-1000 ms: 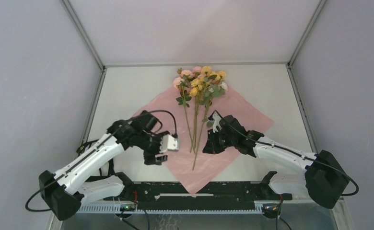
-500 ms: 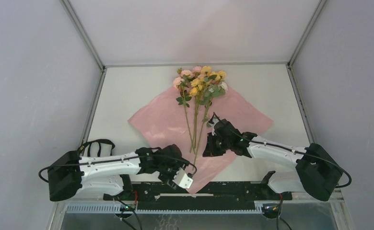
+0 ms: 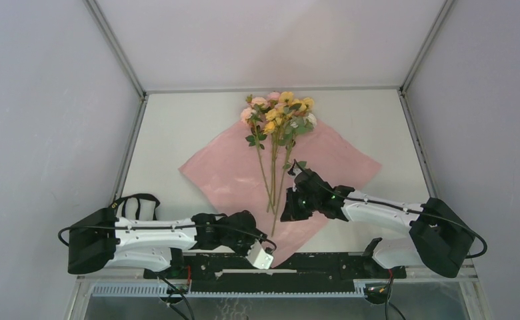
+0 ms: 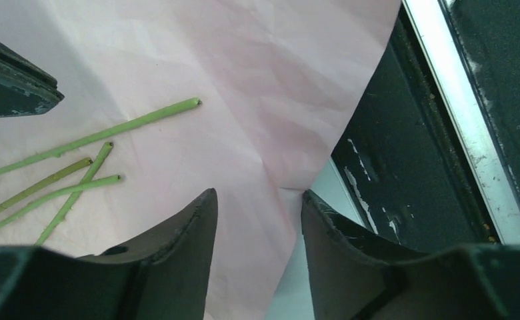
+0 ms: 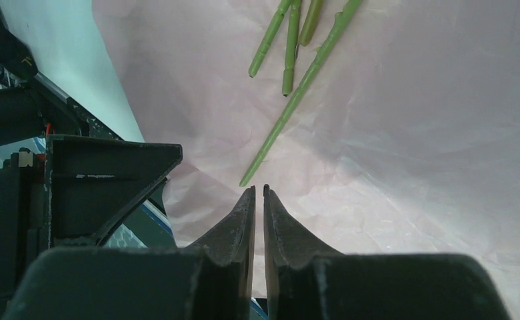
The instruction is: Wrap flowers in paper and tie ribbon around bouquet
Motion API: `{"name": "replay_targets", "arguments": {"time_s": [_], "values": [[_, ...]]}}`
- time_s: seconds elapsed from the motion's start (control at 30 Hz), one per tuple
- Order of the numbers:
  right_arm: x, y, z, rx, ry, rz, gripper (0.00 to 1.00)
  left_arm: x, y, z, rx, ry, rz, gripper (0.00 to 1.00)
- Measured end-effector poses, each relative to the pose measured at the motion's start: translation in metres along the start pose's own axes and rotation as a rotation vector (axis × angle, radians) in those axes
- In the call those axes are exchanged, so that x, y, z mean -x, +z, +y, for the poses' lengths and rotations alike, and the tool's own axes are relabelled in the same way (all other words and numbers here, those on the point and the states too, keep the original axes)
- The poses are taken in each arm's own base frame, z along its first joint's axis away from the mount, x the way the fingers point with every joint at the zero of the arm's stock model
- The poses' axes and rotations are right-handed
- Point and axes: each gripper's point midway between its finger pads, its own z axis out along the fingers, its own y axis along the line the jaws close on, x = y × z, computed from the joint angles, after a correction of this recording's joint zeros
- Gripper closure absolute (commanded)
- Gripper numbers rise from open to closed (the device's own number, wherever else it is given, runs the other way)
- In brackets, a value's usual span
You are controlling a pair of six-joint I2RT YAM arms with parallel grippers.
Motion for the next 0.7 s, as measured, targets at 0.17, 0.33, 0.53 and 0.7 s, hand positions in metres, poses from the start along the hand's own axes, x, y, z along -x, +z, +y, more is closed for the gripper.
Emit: {"name": "replay_targets", "arguments": {"time_s": [0.17,0.33,0.53,0.7], "values": [[0.0,0.0,-0.001,-0.003,0.001,0.001,0.84,0.0,0.0,-0.003,-0.003,-0.05,0.0,0.82],[-0.005,0.005,-0.005,-0.016,0.007,0.026,0.84,-0.002,0.001,-0.005,-0.005,-0.075,0.011,1.0],[-0.004,-0.001,0.001,0.03,-0.009,0.037,0.78,-0.005,-0.002,-0.006,-0.007,-0.128,0.02,1.0],[0.012,-0.03,0.014,0.123,-0.082,-0.036,0.65,-0.007,-0.011,0.004,-0.016,-0.267,-0.002,1.0]]}}
